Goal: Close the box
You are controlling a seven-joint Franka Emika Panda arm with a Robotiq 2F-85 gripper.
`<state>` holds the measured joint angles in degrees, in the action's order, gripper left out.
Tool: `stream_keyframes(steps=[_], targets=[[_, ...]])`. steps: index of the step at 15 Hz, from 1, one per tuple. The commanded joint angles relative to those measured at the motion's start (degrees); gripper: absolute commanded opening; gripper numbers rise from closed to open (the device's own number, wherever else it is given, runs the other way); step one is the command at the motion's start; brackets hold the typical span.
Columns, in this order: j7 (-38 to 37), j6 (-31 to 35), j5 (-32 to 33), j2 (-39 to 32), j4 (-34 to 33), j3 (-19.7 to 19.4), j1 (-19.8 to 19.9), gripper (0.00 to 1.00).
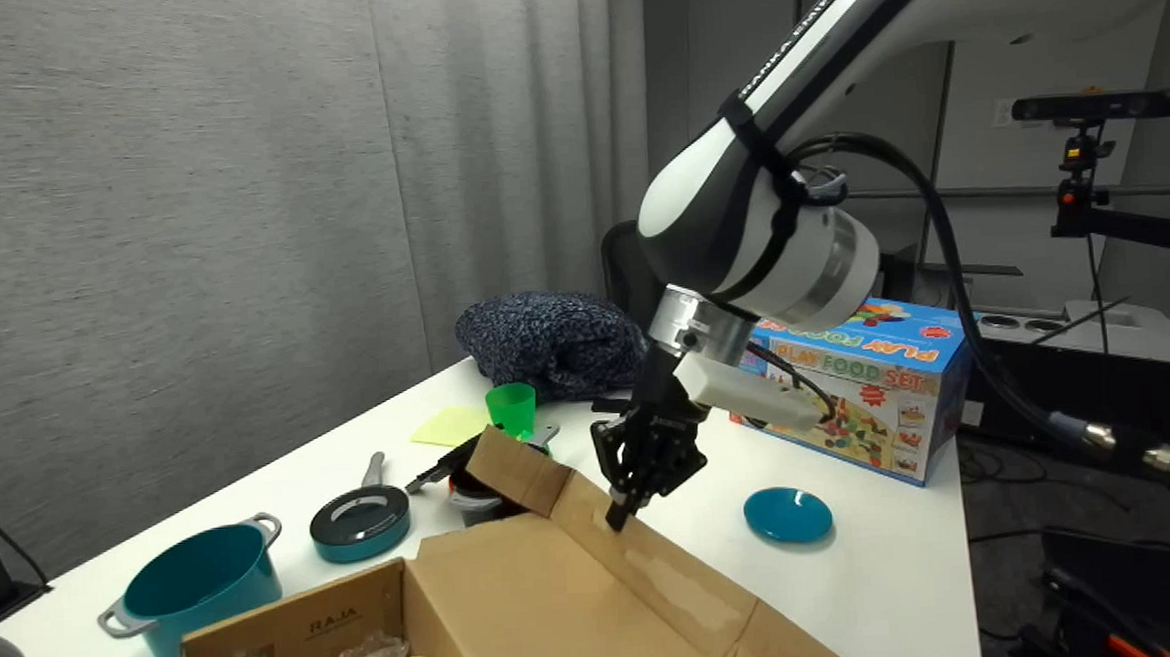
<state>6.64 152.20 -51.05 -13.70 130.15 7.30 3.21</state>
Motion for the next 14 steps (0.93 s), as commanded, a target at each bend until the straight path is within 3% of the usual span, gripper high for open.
stream_keyframes(steps=[1,4,10,14], targets=[[-0.21,-3.40,3.48,3.54,-0.22,-2.97,0.01,0.01],[-2.52,-4.81,8.92,5.31,-1.25,-4.33,-0.82,0.01],[-21.15,-8.33,36.10,4.86,-4.87,-6.59,-3.95,0.01],[-21.54,-6.78,37.25,5.57,-6.82,-4.56,-5.28,0.01]])
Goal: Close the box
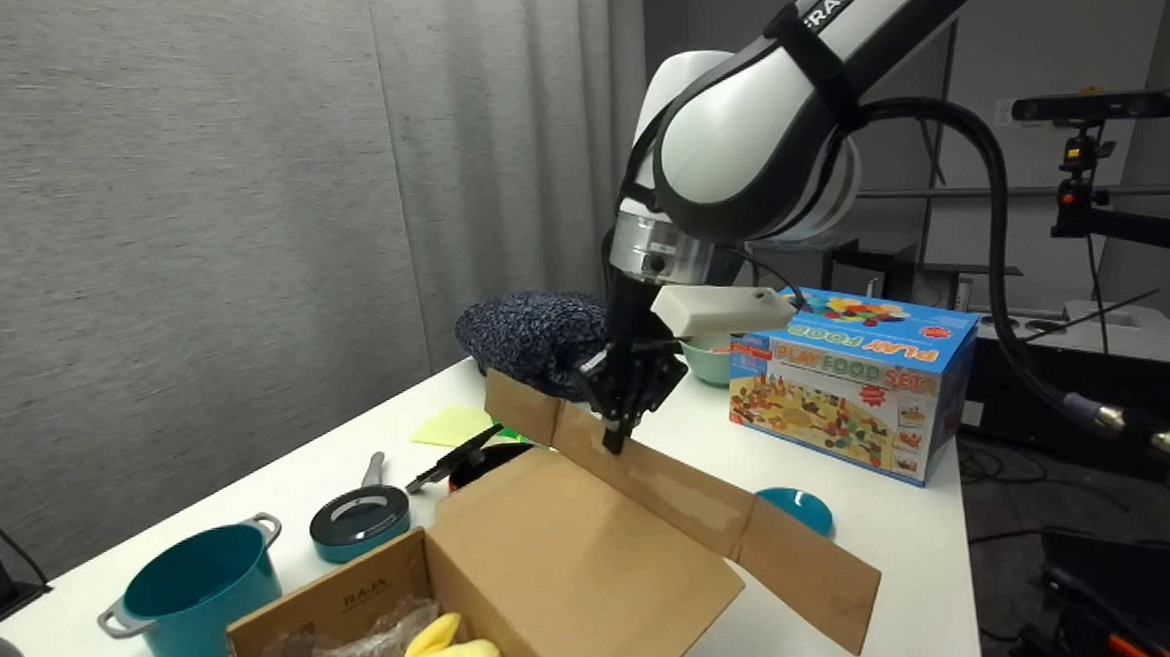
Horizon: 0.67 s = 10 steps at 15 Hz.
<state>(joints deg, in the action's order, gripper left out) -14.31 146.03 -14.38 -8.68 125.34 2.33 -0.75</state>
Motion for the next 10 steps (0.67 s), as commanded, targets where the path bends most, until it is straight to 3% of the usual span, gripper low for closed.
stream_keyframes(steps=[1,10], targets=[[0.79,0.39,-1.62,0.81,-2.32,1.14,-1.40,0.01],[4.55,-3.69,-9.73,2.43,-6.75,3.19,-1.06,0.01]])
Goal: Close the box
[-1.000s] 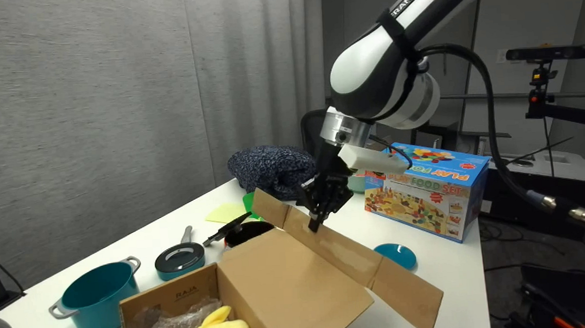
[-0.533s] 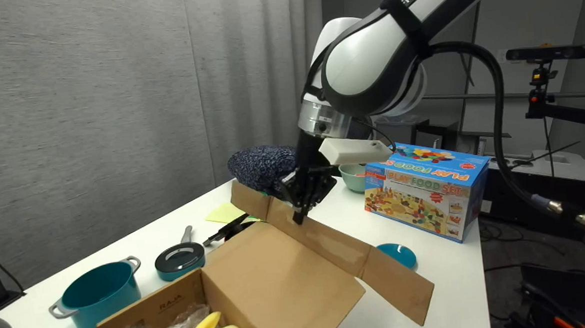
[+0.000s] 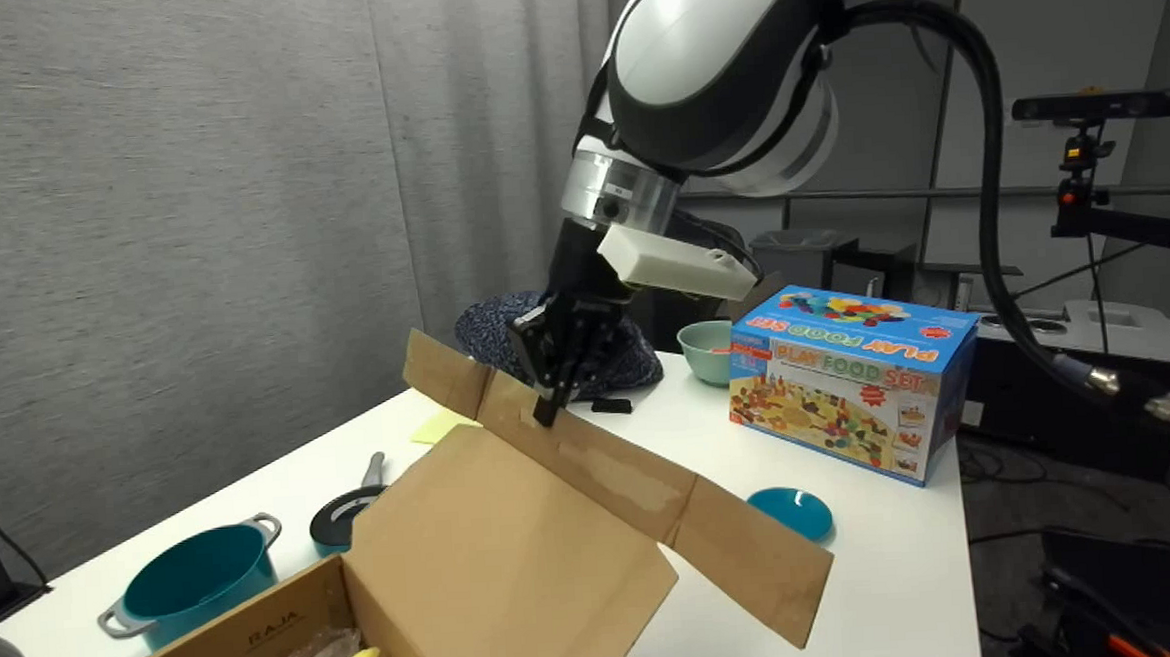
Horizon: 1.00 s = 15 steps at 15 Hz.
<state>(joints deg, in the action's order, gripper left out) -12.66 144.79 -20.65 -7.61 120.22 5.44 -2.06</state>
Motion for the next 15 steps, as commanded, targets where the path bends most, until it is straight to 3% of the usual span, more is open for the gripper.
stream_keyframes(steps=[1,5,15], targets=[[3.51,-2.98,-4.42,1.60,-2.05,0.11,0.25,0.01],[3.81,-5.31,-5.29,3.23,-3.29,-0.46,0.21,0.01],[-1.51,-13.82,6.89,3.05,-4.83,-2.44,-0.32,0.01]])
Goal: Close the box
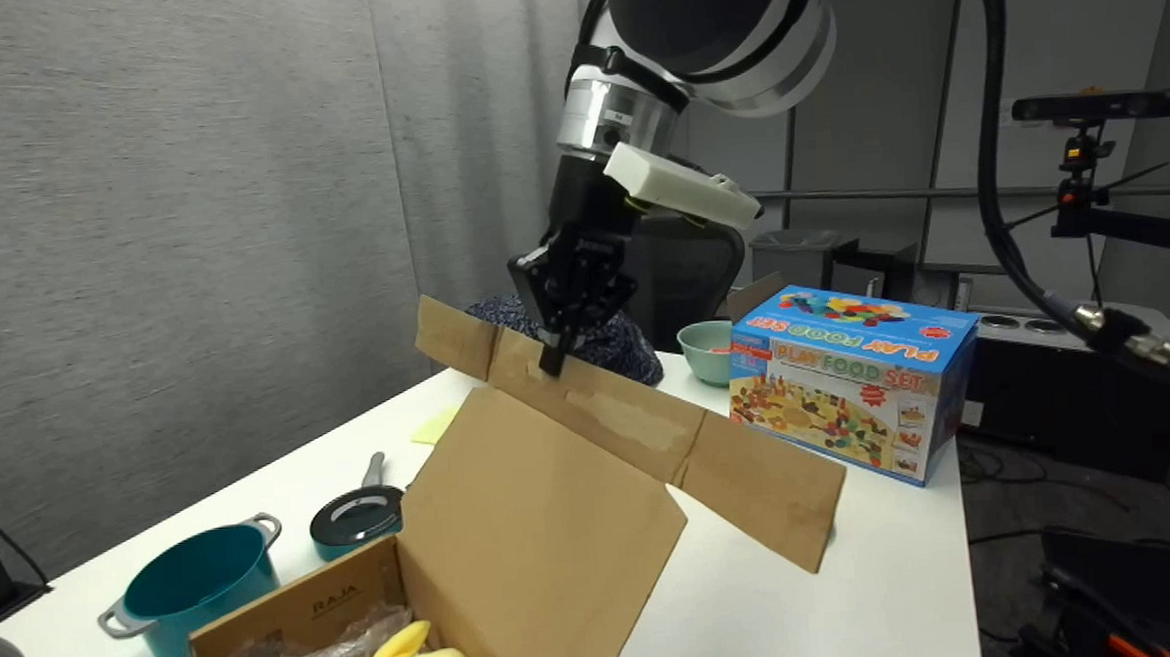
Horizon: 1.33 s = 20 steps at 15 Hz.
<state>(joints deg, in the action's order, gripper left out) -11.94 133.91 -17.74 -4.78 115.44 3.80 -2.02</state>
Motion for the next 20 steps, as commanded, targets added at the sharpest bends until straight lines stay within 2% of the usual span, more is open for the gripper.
stream_keyframes(steps=[1,11,15,20], targets=[[-0.53,-0.79,1.35,-0.04,-0.02,-0.42,-0.30,0.03],[-1.57,-0.81,3.62,-0.45,-0.42,-0.70,-0.34,0.01],[0.19,-1.37,1.94,-1.06,-4.46,0.19,-0.78,0.01],[2.82,-5.53,1.35,-3.25,-11.13,2.57,-2.48,0.01]])
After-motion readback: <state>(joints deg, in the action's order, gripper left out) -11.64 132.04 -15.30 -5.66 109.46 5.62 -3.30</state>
